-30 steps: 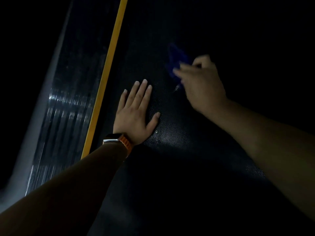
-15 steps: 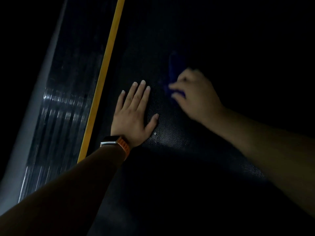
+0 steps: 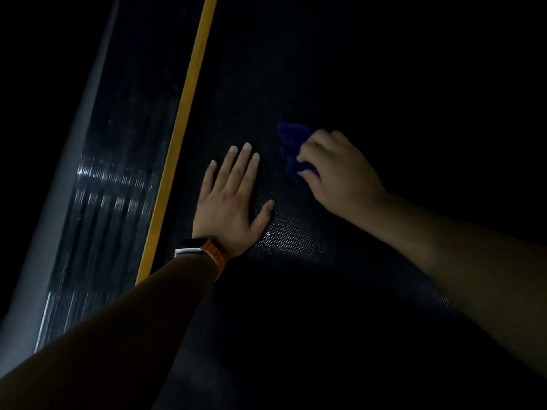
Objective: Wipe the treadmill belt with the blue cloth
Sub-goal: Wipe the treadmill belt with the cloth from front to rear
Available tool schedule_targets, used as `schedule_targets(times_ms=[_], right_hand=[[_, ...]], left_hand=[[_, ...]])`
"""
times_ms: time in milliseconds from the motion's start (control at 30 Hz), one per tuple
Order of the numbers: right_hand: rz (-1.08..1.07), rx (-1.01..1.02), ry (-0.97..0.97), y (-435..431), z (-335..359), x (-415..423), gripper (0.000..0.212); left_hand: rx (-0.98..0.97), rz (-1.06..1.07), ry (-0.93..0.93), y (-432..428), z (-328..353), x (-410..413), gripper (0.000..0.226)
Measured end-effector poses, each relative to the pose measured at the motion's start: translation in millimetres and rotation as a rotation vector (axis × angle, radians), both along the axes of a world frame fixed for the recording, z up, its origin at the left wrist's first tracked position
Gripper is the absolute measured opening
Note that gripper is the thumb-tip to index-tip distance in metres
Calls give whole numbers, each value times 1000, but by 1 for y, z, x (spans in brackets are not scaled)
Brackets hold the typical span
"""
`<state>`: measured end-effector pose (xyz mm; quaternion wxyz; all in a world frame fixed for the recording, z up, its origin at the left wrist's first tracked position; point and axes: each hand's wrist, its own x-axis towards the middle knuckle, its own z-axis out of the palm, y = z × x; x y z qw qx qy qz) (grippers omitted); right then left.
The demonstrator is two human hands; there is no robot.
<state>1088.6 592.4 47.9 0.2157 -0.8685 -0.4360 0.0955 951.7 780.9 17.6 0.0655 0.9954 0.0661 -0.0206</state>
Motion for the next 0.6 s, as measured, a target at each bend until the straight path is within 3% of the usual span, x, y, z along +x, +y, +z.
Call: schedule_targets(times_ms=[67,167,200,267,333,433,500,600], right_hand=[[-36,-36,-60,8,2,35,15],[-396,8,-81,20,-1,46,14],[-375,7,-77,19,-4,23,15],[-110,-7,-30,5,-4,-29,18],[56,-45,14,-5,0,-16,16],[-205,-37,-57,13,2,55,12],[-386,3,-64,19,-2,56,13],[-155,23,-44,4,-4,-26,17]], left_hand=[[-6,1,-3,1,1,1,79],[-3,4,5,1,-1,1,79],[1,2,12,0,-2,0,80],[6,-6,6,0,-2,0,80],[7,2,3,2,-1,1,80],[3,4,3,0,-1,0,79],[3,3,-4,1,-2,0,80],[-1,-1,-2,1,-2,1,80]])
